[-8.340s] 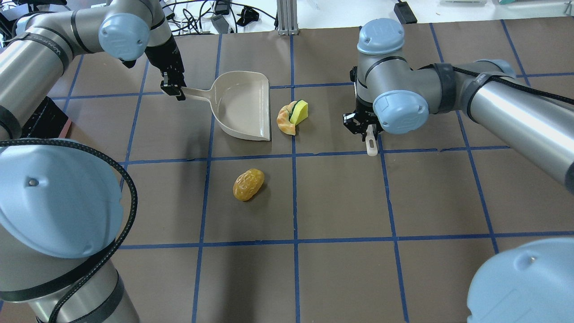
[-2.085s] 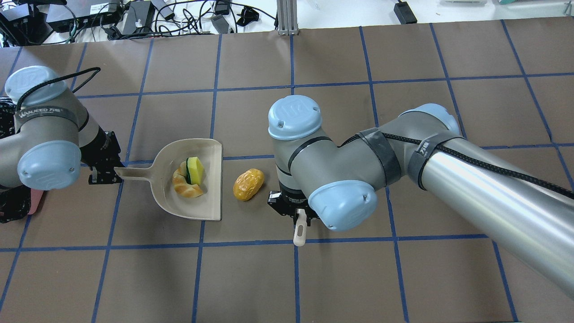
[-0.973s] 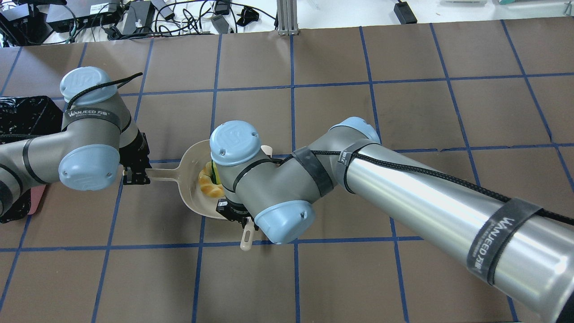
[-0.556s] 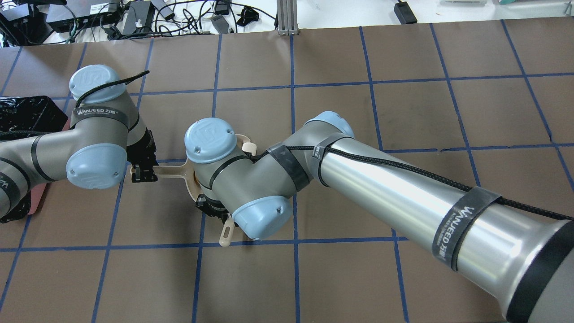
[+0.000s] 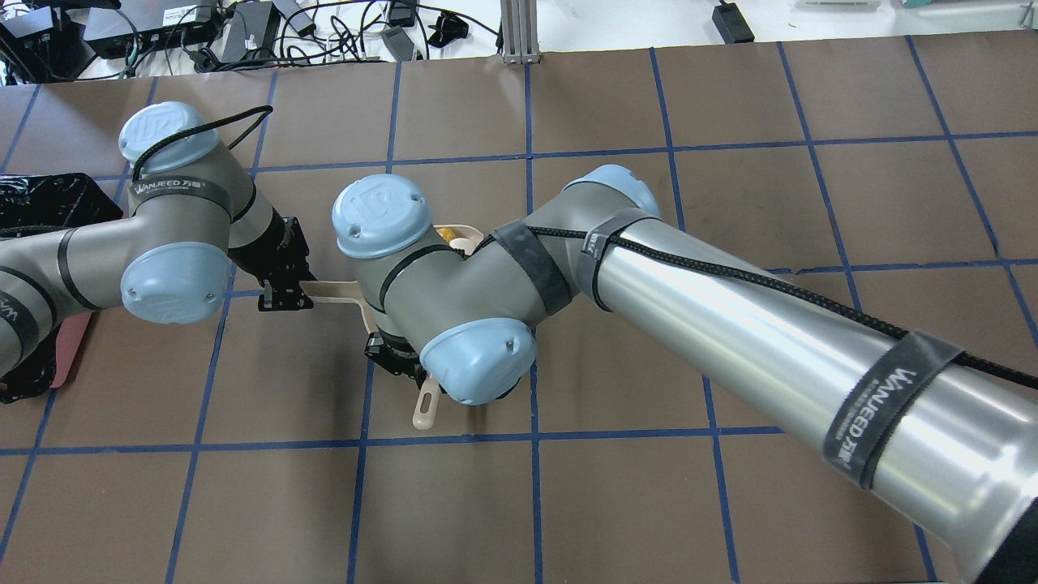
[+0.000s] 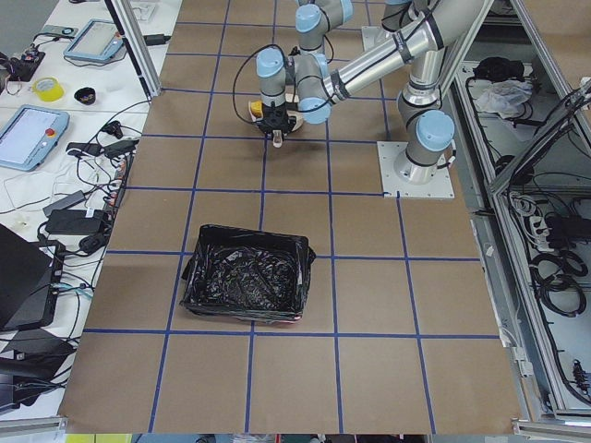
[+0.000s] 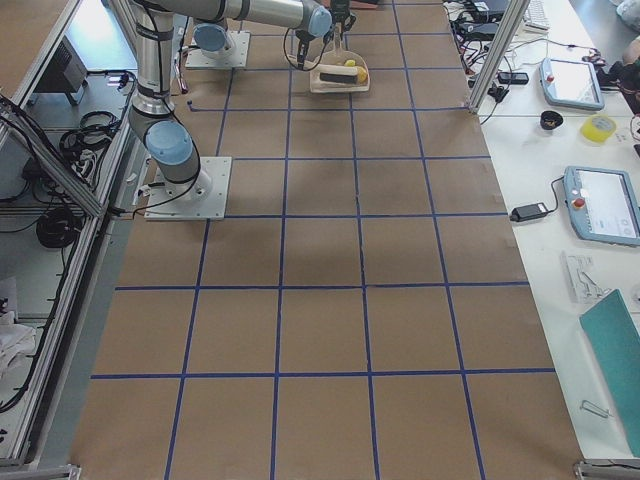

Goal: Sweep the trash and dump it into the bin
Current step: 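Sweep the yellow potato into the dustpan with the right-held brush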

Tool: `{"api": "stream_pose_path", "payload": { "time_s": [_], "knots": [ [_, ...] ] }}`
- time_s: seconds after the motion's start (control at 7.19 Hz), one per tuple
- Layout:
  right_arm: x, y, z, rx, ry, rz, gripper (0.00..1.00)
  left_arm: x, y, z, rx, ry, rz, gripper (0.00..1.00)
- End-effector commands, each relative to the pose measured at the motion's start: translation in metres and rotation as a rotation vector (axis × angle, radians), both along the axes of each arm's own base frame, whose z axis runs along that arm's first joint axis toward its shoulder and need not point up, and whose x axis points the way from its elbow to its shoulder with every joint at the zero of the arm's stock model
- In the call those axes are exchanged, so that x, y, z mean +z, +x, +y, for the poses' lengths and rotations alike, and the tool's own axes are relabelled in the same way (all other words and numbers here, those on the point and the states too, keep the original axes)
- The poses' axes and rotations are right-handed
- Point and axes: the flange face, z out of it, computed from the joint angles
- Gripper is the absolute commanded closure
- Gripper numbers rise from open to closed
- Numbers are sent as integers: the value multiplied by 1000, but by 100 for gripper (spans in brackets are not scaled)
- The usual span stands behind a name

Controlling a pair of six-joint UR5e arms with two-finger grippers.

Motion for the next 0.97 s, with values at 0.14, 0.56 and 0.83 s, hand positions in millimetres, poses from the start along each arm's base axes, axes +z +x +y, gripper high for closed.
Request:
{"api": "stream_pose_path", "payload": {
  "time_s": [0.14, 0.56, 0.83],
  "knots": [
    [54, -86, -30, 70, 26, 45, 100, -2, -3, -18, -65, -17, 113, 100],
    [72, -182, -88, 107, 19, 57, 100, 13, 21, -36, -15, -7, 149, 100],
    [81, -270, -131, 101, -9, 41, 100, 43, 53, -54, 34, 2, 152, 100]
  ]
}}
